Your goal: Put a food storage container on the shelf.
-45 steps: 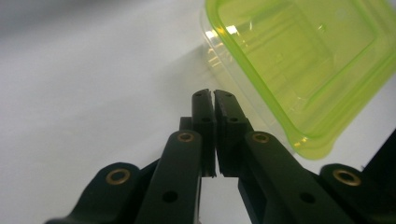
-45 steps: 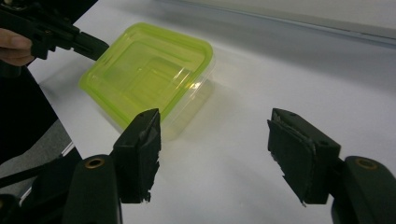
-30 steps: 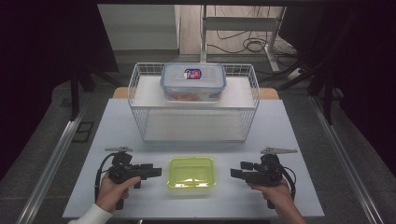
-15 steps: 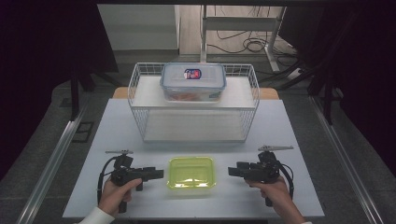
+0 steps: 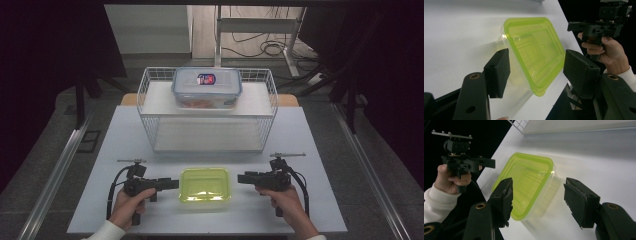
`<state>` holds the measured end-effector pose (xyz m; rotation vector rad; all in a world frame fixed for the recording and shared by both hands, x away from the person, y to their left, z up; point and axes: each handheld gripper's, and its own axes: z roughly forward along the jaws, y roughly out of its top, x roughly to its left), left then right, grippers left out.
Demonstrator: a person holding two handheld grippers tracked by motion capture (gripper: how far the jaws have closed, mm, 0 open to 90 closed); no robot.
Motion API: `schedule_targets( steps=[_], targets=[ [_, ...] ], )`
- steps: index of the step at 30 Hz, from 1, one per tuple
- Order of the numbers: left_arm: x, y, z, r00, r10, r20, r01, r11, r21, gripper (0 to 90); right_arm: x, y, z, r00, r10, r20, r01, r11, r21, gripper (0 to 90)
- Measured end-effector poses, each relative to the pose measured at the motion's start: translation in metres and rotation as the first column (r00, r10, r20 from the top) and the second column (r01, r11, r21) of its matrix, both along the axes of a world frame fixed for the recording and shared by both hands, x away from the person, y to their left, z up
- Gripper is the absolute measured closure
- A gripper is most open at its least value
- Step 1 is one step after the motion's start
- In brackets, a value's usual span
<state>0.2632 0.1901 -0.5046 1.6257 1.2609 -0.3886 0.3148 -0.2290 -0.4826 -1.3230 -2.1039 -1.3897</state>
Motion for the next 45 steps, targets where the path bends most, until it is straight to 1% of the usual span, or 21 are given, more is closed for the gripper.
schedule_targets(
  steps=[2, 3, 5, 8, 10, 11, 14, 17, 20, 21, 24, 26, 30, 31, 33, 35, 38, 41, 42, 43, 45],
  targets=[
    [0.002, -0.001, -0.002, 1.0000, 0.001, -0.010, -0.001, 1.0000, -0.003, 37.5, 0.002, 0.002, -0.002, 0.9999, -0.003, -0.011, 0.003, 1.000, 0.005, 42.1],
    [0.004, -0.001, -0.004, 0.9999, -0.001, -0.015, 0.001, 1.0000, -0.008, 37.6, 0.003, 0.006, -0.004, 0.9999, -0.001, -0.017, 0.001, 1.000, -0.007, 43.0],
    [0.004, -0.002, -0.004, 0.9999, -0.001, -0.017, 0.001, 1.0000, -0.007, 38.0, 0.004, 0.007, -0.005, 0.9999, 0.003, -0.017, -0.003, 1.000, -0.010, 43.5],
    [0.005, -0.004, -0.007, 0.9997, -0.007, -0.023, 0.007, 1.0000, -0.004, 38.2, 0.005, 0.015, -0.012, 0.9992, 0.014, -0.037, -0.016, 0.999, -0.029, 45.0],
    [0.005, -0.004, -0.008, 0.9996, -0.005, -0.029, 0.005, 0.9999, -0.012, 38.2, 0.005, 0.019, -0.015, 0.9990, 0.013, -0.042, -0.015, 0.999, -0.036, 45.4],
    [0.006, -0.003, -0.012, 0.9990, -0.003, -0.045, 0.002, 0.9994, -0.033, 38.4, 0.005, 0.020, -0.016, 0.9987, 0.015, -0.049, -0.016, 0.999, -0.036, 45.9],
    [0.007, -0.001, -0.014, 0.9983, 0.006, -0.057, -0.008, 0.9995, -0.030, 39.3, 0.006, 0.024, -0.018, 0.9984, 0.023, -0.052, -0.025, 0.999, -0.038, 47.0],
    [0.009, 0.000, -0.017, 0.9978, 0.014, -0.066, -0.016, 0.9990, -0.041, 40.4, 0.010, 0.029, -0.023, 0.9974, 0.035, -0.063, -0.038, 0.998, -0.049, 48.8],
    [0.009, 0.000, -0.018, 0.9977, 0.011, -0.067, -0.013, 0.9990, -0.042, 40.8, 0.010, 0.031, -0.025, 0.9967, 0.042, -0.069, -0.046, 0.998, -0.046, 50.2],
    [0.009, 0.000, -0.018, 0.9976, 0.009, -0.068, -0.011, 0.9991, -0.042, 41.1, 0.011, 0.033, -0.026, 0.9954, 0.049, -0.082, -0.052, 0.998, -0.039, 51.7],
    [0.010, 0.000, -0.019, 0.9974, 0.013, -0.070, -0.016, 0.9990, -0.041, 41.6, 0.011, 0.034, -0.028, 0.9950, 0.051, -0.086, -0.054, 0.998, -0.032, 53.0],
    [0.010, -0.001, -0.020, 0.9976, 0.017, -0.068, -0.019, 0.9991, -0.037, 43.7, 0.010, 0.036, -0.029, 0.9934, 0.053, -0.102, -0.056, 0.998, -0.028, 53.8],
    [0.011, -0.006, -0.023, 0.9969, 0.007, -0.078, -0.010, 0.9993, -0.035, 45.2, 0.010, 0.037, -0.031, 0.9929, 0.053, -0.106, -0.056, 0.998, -0.028, 55.2],
    [0.012, -0.008, -0.025, 0.9960, -0.007, -0.089, 0.003, 0.9993, -0.039, 45.8, 0.010, 0.037, -0.032, 0.9917, 0.054, -0.116, -0.057, 0.998, -0.021, 56.1],
    [0.012, -0.010, -0.026, 0.9954, -0.008, -0.095, 0.003, 0.9991, -0.043, 46.2, 0.009, 0.038, -0.033, 0.9906, 0.051, -0.127, -0.055, 0.998, -0.025, 56.7],
    [0.012, -0.012, -0.027, 0.9945, -0.009, -0.104, 0.006, 0.9994, -0.034, 46.9, 0.007, 0.039, -0.035, 0.9884, 0.055, -0.141, -0.059, 0.998, -0.027, 58.3],
    [0.012, -0.015, -0.028, 0.9935, -0.013, -0.113, 0.009, 0.9993, -0.036, 49.6, 0.006, 0.039, -0.035, 0.9881, 0.057, -0.142, -0.062, 0.998, -0.027, 60.1],
    [0.012, -0.020, -0.031, 0.9907, -0.031, -0.132, 0.025, 0.9987, -0.043, 56.1, 0.005, 0.039, -0.036, 0.9866, 0.051, -0.155, -0.056, 0.998, -0.028, 67.7],
    [0.012, -0.020, -0.031, 0.9907, -0.031, -0.132, 0.025, 0.9987, -0.043, 57.7, 0.005, 0.039, -0.036, 0.9866, 0.051, -0.155, -0.056, 0.998, -0.028, 67.7],
    [0.011, -0.022, -0.031, 0.9905, -0.001, -0.138, -0.001, 0.9999, -0.015, 61.3, 0.005, 0.037, -0.037, 0.9847, 0.044, -0.168, -0.048, 0.999, -0.020, 71.7],
    [0.010, -0.022, -0.032, 0.9893, 0.012, -0.145, -0.013, 0.9999, -0.010, 67.2, 0.005, 0.035, -0.038, 0.9823, 0.036, -0.184, -0.037, 0.999, -0.001, 74.6]
  ],
)
